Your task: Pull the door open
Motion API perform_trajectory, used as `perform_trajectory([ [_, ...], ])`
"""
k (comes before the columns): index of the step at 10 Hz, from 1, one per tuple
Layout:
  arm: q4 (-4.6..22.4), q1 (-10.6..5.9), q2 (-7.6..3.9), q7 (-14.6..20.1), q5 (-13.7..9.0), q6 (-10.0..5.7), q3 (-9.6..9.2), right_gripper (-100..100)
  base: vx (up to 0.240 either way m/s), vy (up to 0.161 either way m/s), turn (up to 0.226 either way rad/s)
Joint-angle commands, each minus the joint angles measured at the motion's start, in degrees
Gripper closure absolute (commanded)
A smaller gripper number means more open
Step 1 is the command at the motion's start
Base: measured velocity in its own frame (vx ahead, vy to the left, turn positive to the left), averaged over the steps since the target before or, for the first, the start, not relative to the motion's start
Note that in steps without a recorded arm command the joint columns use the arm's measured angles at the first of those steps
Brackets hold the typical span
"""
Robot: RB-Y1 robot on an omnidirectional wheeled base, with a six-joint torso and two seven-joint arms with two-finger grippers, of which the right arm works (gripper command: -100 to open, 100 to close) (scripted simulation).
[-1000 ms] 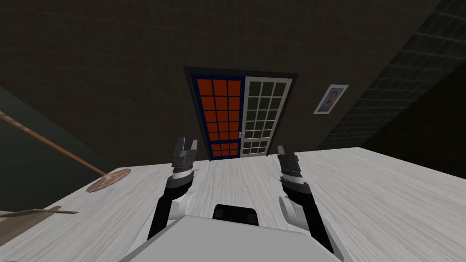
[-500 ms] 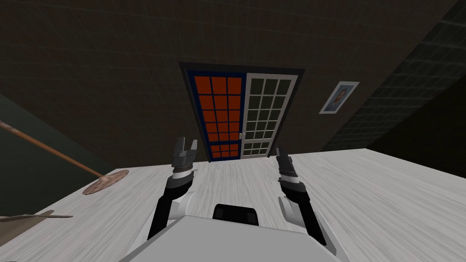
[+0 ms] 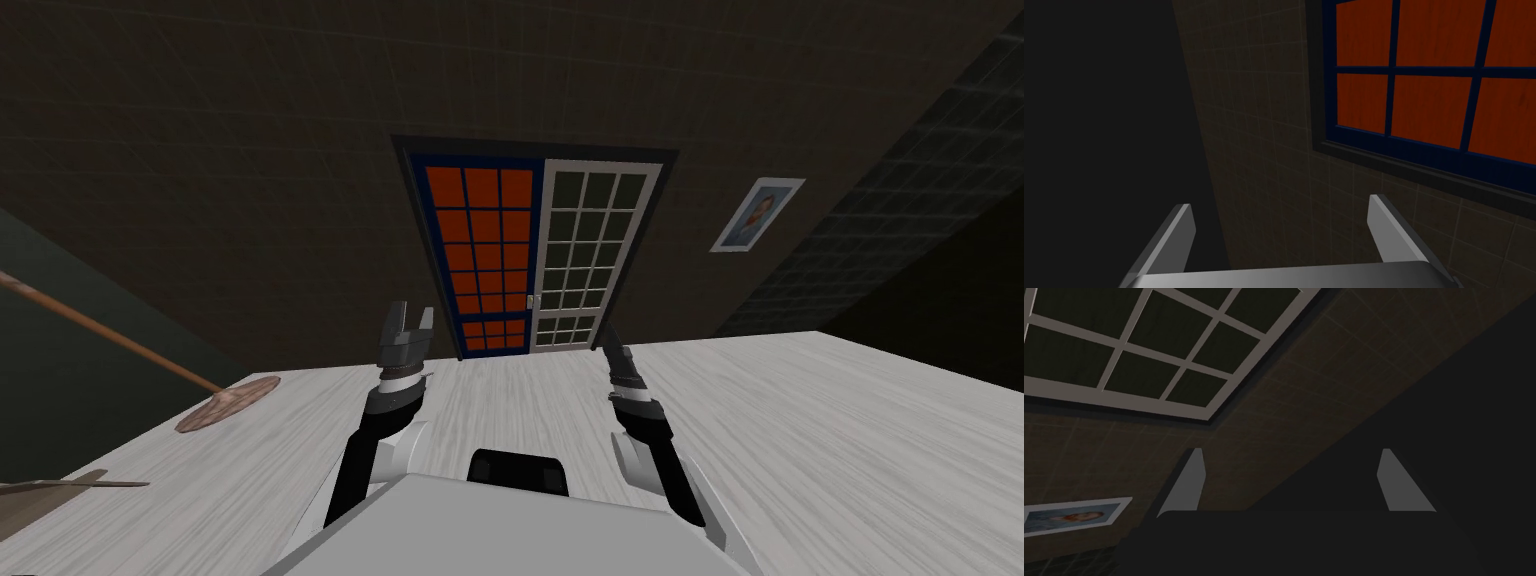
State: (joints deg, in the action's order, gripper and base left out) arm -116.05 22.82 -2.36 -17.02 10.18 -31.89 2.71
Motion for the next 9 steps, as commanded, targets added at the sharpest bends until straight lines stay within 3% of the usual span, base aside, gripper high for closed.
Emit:
perform_trajectory([
  [1, 2.10, -0.76, -0.28, -1.69, 0.51, -0.40, 0.48, -100, 0.102, 0.007, 0.020],
  [9, 13.11, -4.22, -1.50, -10.03, 3.15, -2.86, 2.95, -100, 0.094, -0.006, 0.024],
])
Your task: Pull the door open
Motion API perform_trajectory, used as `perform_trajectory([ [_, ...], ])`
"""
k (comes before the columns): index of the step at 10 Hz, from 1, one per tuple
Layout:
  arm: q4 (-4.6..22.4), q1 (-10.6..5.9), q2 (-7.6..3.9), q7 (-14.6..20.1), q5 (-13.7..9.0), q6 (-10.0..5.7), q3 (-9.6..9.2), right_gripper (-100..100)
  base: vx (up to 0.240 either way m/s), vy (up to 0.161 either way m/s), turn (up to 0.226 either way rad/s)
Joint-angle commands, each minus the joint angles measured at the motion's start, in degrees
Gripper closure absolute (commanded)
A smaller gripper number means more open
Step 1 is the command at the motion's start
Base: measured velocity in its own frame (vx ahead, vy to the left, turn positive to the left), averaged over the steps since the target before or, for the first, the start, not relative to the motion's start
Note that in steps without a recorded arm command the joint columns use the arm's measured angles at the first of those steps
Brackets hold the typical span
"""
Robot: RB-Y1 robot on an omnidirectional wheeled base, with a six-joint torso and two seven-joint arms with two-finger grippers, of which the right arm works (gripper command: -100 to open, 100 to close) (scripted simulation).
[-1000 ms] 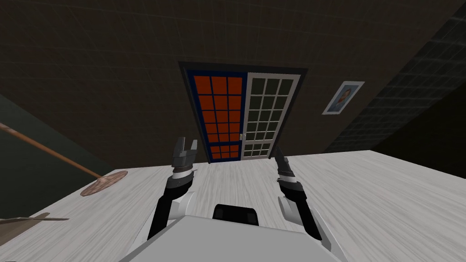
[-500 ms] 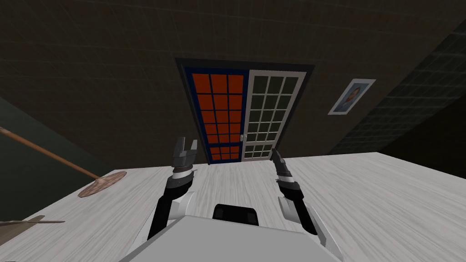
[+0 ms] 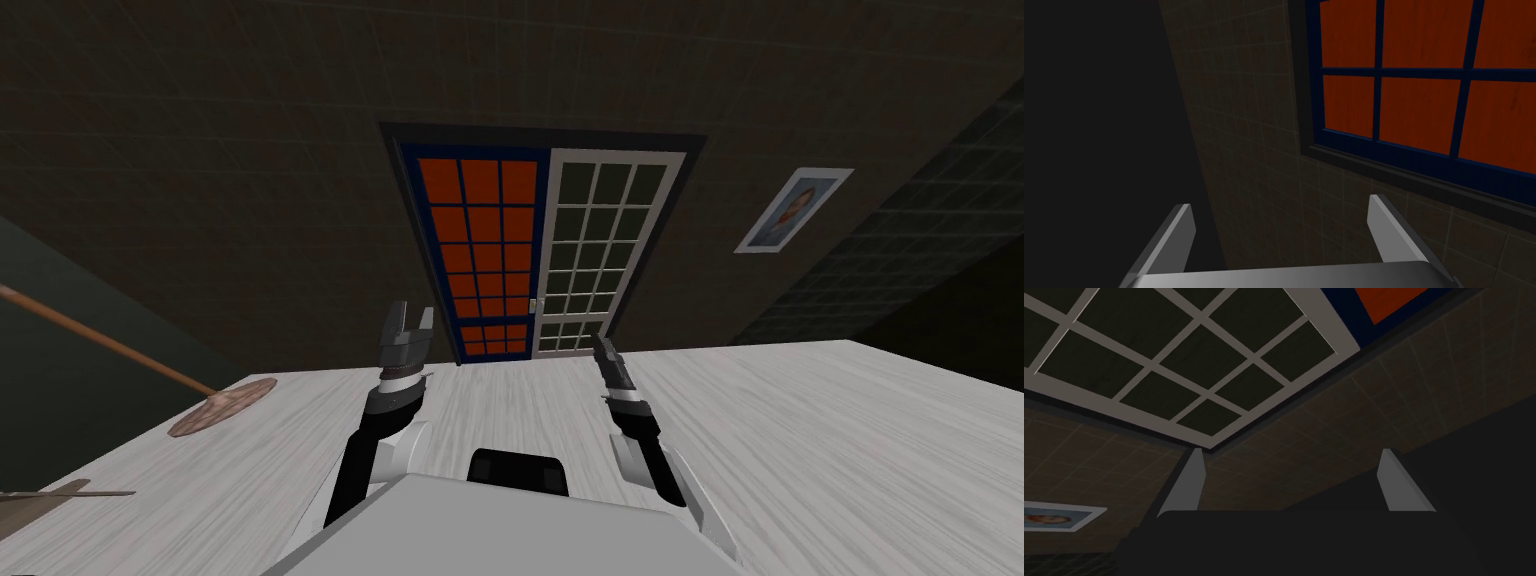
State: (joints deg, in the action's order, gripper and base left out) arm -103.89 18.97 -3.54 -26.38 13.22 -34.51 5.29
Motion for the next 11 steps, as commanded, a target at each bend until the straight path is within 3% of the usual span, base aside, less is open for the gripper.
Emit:
perform_trajectory([
  [1, 2.47, -0.84, -0.40, -1.83, 0.48, -0.58, 0.72, -100, 0.103, 0.011, 0.019],
  [3, 5.50, -1.80, -0.58, -4.13, 1.21, -1.26, 1.40, -100, 0.104, -0.001, 0.028],
  [4, 5.50, -1.80, -0.58, -4.13, 1.21, -1.26, 1.40, -100, 0.067, -0.004, 0.006],
  [11, 16.34, -5.25, -0.94, -12.35, 3.81, -3.68, 3.84, -100, 0.092, -0.003, 0.025],
])
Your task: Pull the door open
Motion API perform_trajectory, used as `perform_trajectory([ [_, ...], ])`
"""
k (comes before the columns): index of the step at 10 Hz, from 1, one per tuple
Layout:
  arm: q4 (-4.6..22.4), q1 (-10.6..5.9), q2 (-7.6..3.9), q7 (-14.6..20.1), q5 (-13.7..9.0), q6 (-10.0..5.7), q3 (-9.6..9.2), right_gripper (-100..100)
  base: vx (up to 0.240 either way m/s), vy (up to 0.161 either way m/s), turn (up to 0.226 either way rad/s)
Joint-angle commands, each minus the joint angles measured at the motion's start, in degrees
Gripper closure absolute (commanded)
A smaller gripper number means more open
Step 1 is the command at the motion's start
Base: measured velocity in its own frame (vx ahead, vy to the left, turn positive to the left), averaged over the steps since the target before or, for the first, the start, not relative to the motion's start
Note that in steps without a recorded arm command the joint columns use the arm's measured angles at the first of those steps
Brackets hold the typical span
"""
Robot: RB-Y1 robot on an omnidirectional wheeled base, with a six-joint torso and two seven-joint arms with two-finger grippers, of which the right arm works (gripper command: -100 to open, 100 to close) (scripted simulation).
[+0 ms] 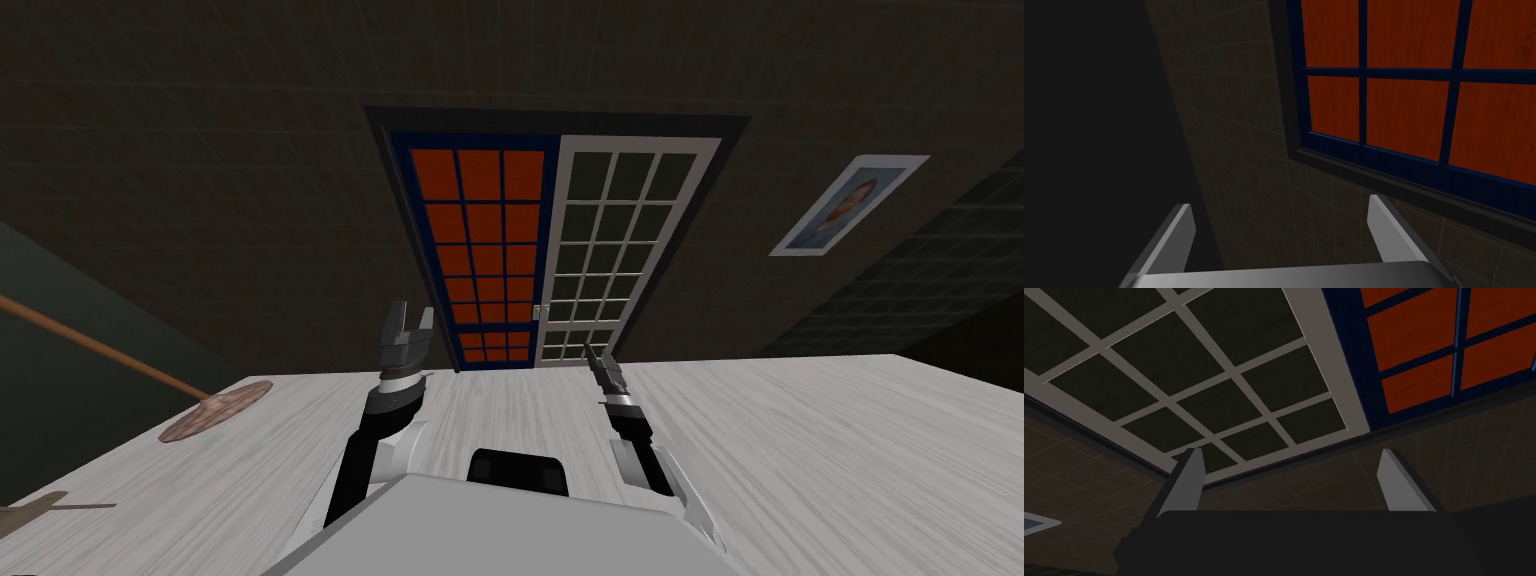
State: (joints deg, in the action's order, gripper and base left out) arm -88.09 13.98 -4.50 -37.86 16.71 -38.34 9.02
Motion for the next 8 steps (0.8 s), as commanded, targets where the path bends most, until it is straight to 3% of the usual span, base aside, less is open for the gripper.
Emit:
perform_trajectory([
  [1, 2.10, -0.76, 0.04, -2.04, 0.69, -0.20, 0.46, -100, 0.089, -0.006, 0.022],
  [8, 12.87, -4.23, 0.34, -10.23, 3.28, -2.61, 2.88, -100, 0.099, -0.008, 0.026],
])
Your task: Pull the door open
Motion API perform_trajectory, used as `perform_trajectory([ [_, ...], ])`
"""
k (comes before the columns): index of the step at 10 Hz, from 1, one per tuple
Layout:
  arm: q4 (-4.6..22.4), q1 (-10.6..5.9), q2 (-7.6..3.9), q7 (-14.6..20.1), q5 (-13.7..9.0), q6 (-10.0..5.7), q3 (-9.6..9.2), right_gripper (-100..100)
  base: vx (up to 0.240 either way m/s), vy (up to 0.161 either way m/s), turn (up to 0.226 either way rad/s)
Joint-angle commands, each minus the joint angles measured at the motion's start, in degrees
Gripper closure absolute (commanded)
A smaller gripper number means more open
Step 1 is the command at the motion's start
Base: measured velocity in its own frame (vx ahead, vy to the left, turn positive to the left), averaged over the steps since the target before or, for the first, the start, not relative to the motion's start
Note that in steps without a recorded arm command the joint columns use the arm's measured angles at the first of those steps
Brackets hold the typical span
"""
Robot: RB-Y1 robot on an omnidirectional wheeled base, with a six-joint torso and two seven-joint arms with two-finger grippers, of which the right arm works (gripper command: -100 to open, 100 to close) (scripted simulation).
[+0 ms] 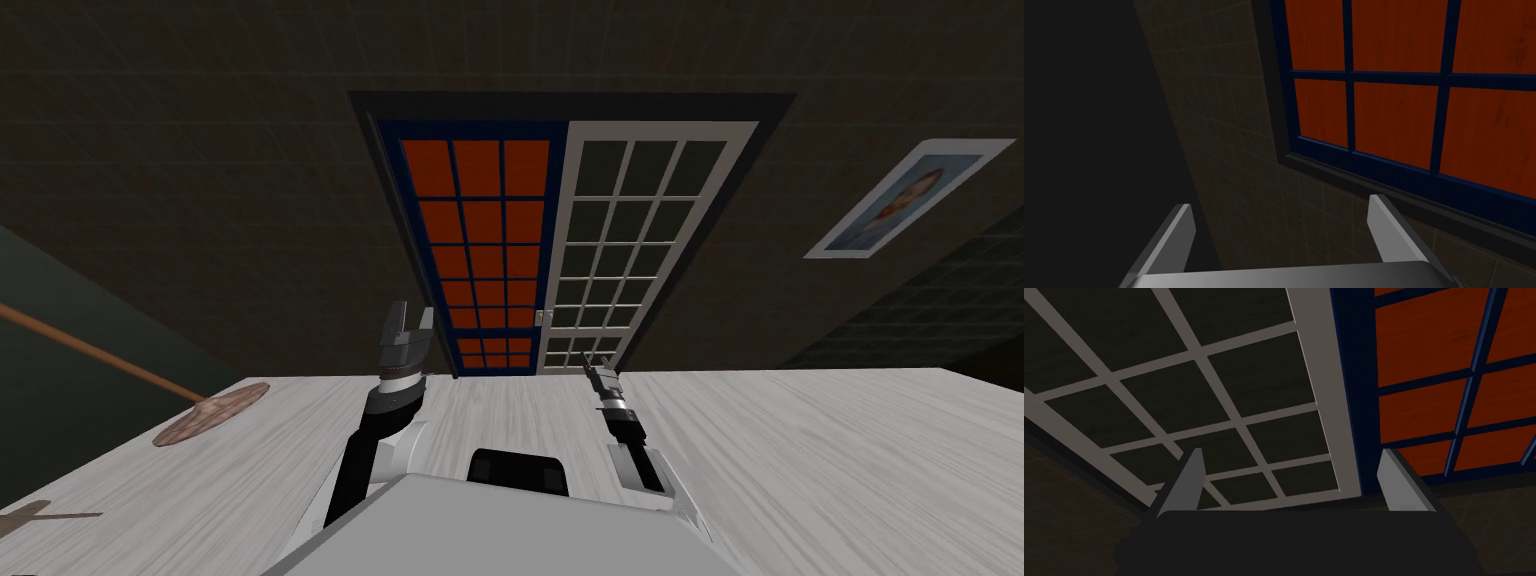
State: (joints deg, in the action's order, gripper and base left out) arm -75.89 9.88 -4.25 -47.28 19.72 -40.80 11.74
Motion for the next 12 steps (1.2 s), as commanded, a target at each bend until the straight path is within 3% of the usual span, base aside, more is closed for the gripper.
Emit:
perform_trajectory([
  [1, 2.19, -0.62, 0.17, -1.96, 0.63, -0.49, 0.49, -100, 0.097, 0.001, 0.028],
  [12, 17.21, -5.60, 1.66, -13.42, 4.25, -3.86, 3.86, -100, 0.100, -0.010, 0.025],
])
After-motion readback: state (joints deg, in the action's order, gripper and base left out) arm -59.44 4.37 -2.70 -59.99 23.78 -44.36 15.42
